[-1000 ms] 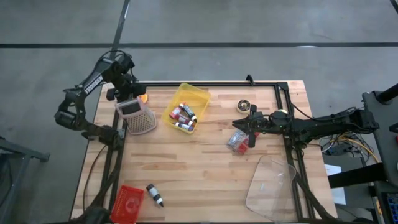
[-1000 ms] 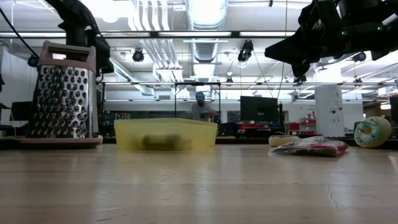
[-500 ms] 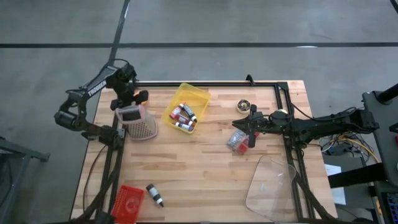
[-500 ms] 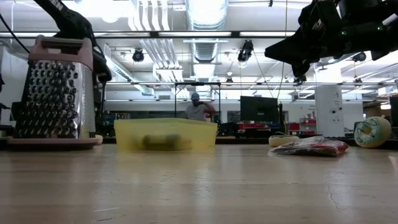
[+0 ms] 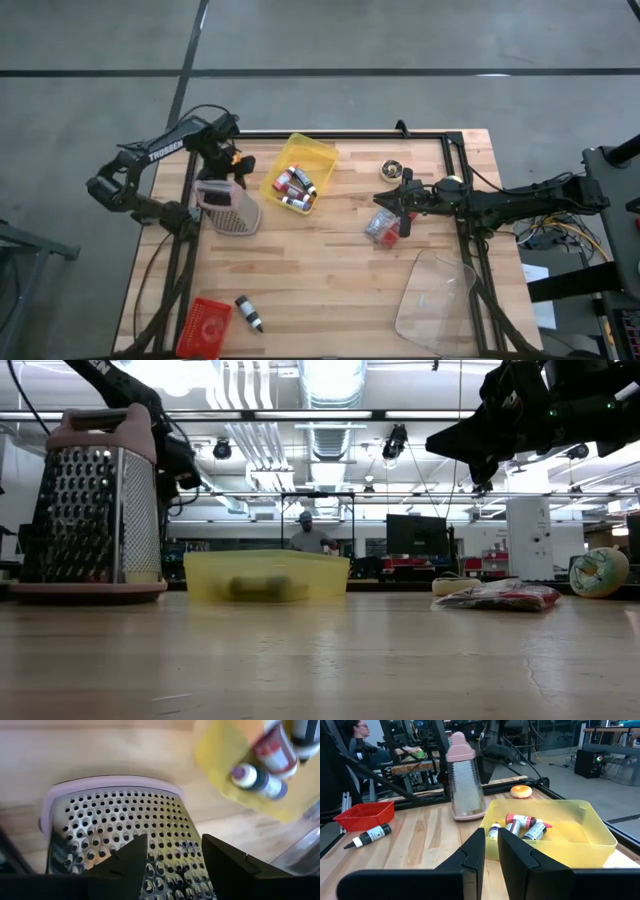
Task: Pick & Place Food Item
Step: Move the pink grater to the middle left of the table
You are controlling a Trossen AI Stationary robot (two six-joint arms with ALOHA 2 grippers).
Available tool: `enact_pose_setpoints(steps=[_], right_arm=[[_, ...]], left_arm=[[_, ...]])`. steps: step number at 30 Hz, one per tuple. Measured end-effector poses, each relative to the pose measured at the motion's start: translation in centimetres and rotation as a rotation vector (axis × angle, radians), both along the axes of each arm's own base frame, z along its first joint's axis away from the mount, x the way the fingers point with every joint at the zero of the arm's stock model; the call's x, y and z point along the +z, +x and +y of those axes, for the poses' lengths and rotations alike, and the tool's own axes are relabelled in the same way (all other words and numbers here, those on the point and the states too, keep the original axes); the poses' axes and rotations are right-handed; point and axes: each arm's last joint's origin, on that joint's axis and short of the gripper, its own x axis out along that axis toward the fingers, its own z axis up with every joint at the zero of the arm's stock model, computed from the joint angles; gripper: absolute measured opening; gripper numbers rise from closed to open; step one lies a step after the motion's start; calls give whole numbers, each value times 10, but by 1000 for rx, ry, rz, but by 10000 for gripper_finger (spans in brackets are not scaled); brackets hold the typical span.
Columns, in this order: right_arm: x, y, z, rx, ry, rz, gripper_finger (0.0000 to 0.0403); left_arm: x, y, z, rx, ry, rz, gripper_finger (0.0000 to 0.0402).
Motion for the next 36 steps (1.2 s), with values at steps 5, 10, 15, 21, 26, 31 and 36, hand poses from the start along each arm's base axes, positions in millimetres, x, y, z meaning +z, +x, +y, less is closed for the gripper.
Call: enact_pose_setpoints(steps=[5, 10, 15, 21, 26, 31, 36], right_arm=[[0, 0, 0, 0, 0, 0, 47], [0, 0, 0, 0, 0, 0, 47], [0, 0, 0, 0, 0, 0, 47], [0, 0, 0, 0, 0, 0, 47], [0, 0, 0, 0, 0, 0, 47], [0, 0, 0, 0, 0, 0, 47], [0, 0, 0, 0, 0, 0, 47]], left_arm=[[0, 25, -18, -85, 2, -6, 193], [0, 50, -40, -154, 17, -22, 193], [0, 70, -64, -213, 22, -38, 193], [1, 83, -83, -274, 33, -60, 193], [10, 70, -73, -250, 73, 3, 193], [22, 45, -57, -189, 103, -4, 193], [31, 21, -45, -143, 240, 5, 193]])
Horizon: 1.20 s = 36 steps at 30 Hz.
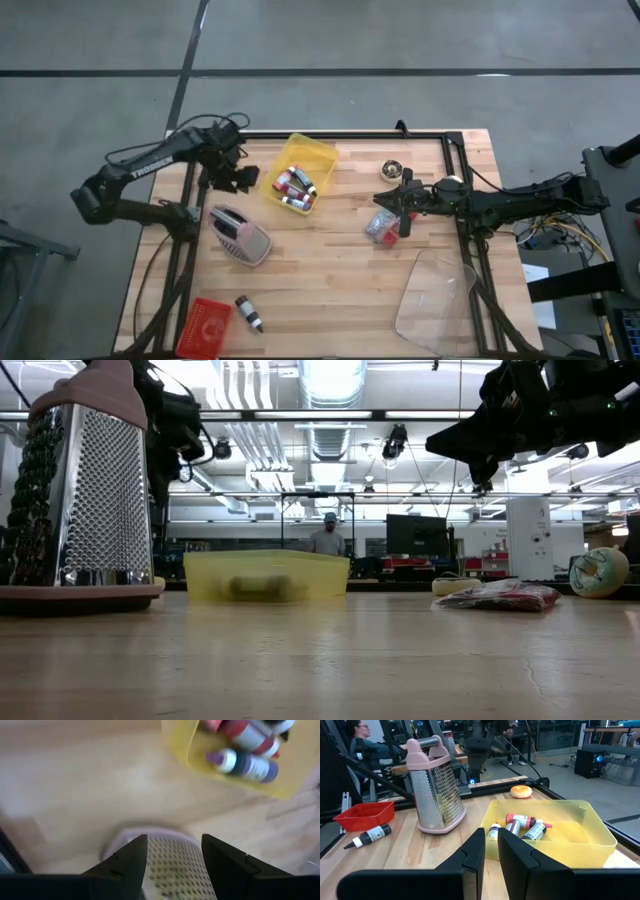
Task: Pick & Place Food Item
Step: Move the pink grater to the middle left of the table
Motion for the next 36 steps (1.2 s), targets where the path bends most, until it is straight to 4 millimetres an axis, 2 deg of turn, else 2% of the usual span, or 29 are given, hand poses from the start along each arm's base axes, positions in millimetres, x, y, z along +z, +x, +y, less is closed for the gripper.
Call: enact_pose_setpoints(steps=[4, 9, 16, 20, 24, 29, 33, 36], right_arm=[[0, 0, 0, 1, 0, 0, 47], [0, 0, 0, 0, 0, 0, 47], [0, 0, 0, 1, 0, 0, 47], [0, 0, 0, 0, 0, 0, 47], [0, 0, 0, 0, 0, 0, 47], [0, 0, 0, 0, 0, 0, 47], [0, 0, 0, 0, 0, 0, 47], [0, 0, 0, 1, 0, 0, 47]], left_arm=[[9, -5, 0, -34, 162, -16, 193], [8, -11, -11, -15, 253, 37, 193], [-18, -28, -24, -64, 243, 62, 193], [-29, -29, -25, -46, 320, -40, 193], [-21, -31, -24, 44, 451, -85, 193], [0, -36, -23, 340, 516, -117, 193], [8, -29, -17, 341, 599, -213, 193], [7, -27, -15, 315, 612, -208, 193]])
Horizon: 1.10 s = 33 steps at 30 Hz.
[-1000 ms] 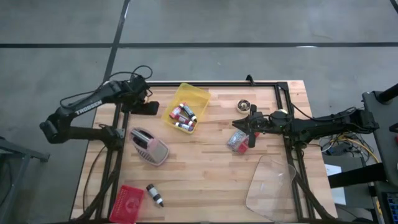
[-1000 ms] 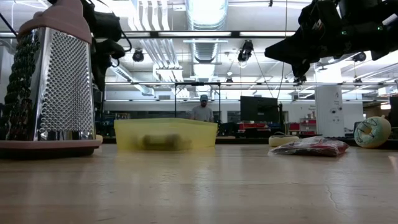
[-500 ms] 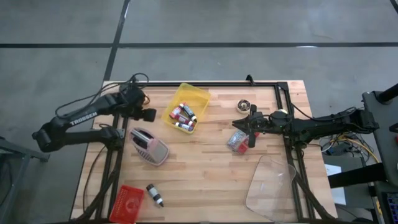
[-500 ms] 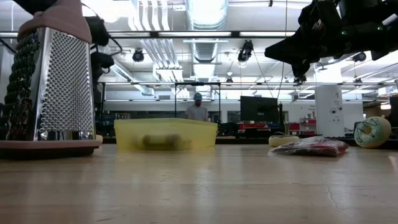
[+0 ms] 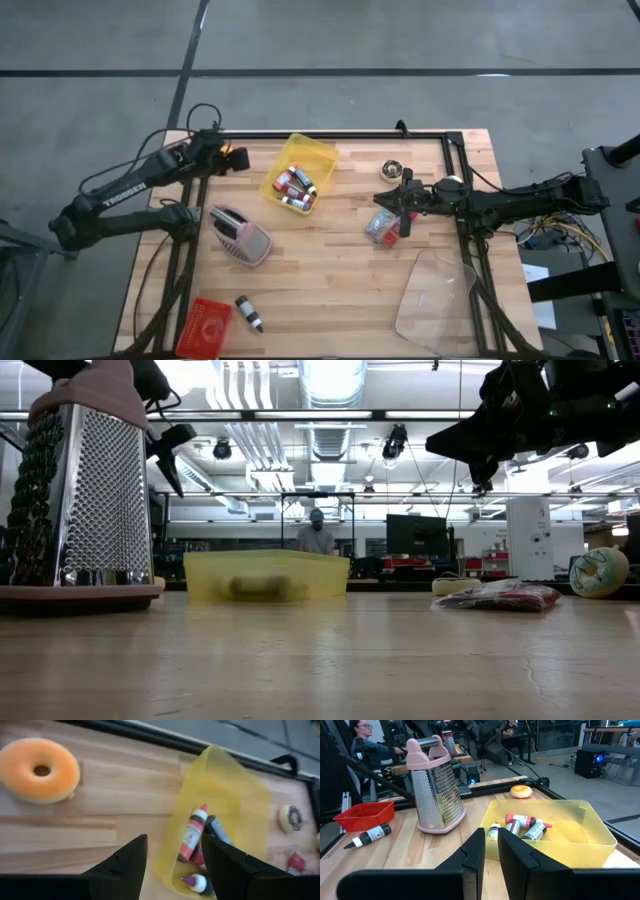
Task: Pick & Place Food Item
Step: Move the pink grater to the middle left of the table
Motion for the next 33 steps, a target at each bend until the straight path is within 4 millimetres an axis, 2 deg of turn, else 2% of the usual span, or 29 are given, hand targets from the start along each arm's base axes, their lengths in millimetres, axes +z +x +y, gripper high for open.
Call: enact_pose_setpoints(steps=[8, 16, 23, 28, 33], right_arm=[[0, 0, 0, 0, 0, 0, 47], [0, 0, 0, 0, 0, 0, 47], [0, 0, 0, 0, 0, 0, 47], [0, 0, 0, 0, 0, 0, 47], [0, 0, 0, 0, 0, 0, 47]], left_arm=[[-4, -6, -4, -29, -44, 110, 193], [-15, -16, -16, 13, -284, 167, 193], [-11, -32, -30, 116, -477, 303, 193], [-21, -35, -35, 133, -597, 305, 193], [-29, -27, -34, 95, -595, 251, 193]])
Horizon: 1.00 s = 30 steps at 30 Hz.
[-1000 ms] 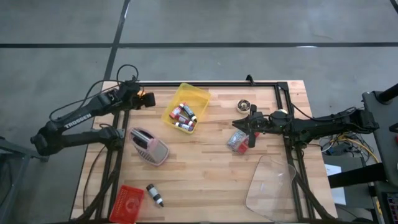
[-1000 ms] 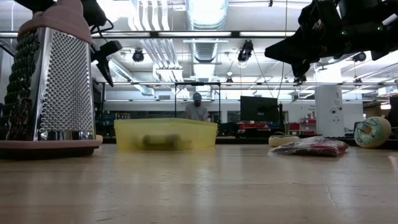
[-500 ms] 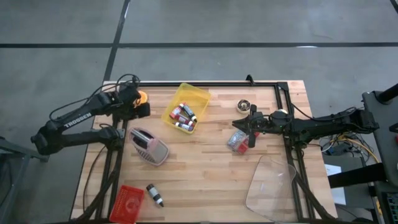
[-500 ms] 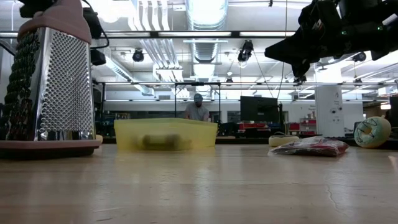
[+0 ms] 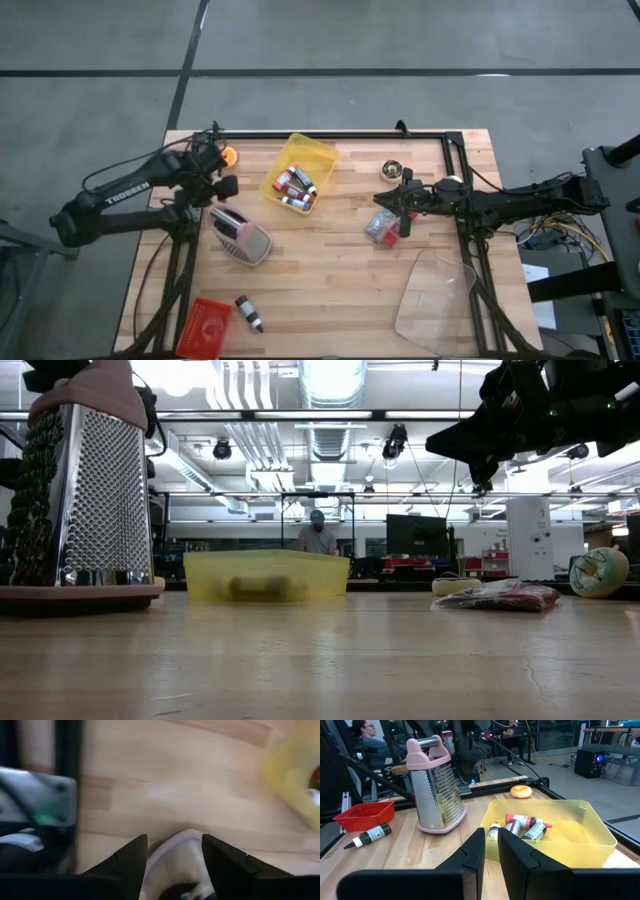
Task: Pick & Place Food Item
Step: Move the pink grater to the middle left of the table
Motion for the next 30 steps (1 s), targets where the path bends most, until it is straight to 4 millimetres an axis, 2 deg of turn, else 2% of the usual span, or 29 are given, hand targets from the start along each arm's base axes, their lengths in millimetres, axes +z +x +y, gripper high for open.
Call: enact_pose_setpoints(steps=[4, 8, 14, 26, 30], right_arm=[[0, 0, 0, 0, 0, 0, 47], [0, 0, 0, 0, 0, 0, 47], [0, 0, 0, 0, 0, 0, 47], [0, 0, 0, 0, 0, 0, 47], [0, 0, 0, 0, 0, 0, 47]], left_arm=[[-5, 18, 0, -10, 30, -104, 193], [-17, 36, -8, -47, -21, -184, 193], [-32, 62, -24, -87, -90, -213, 193], [-36, 129, -43, -268, -54, -405, 193], [-39, 139, -48, -321, -73, -375, 193]])
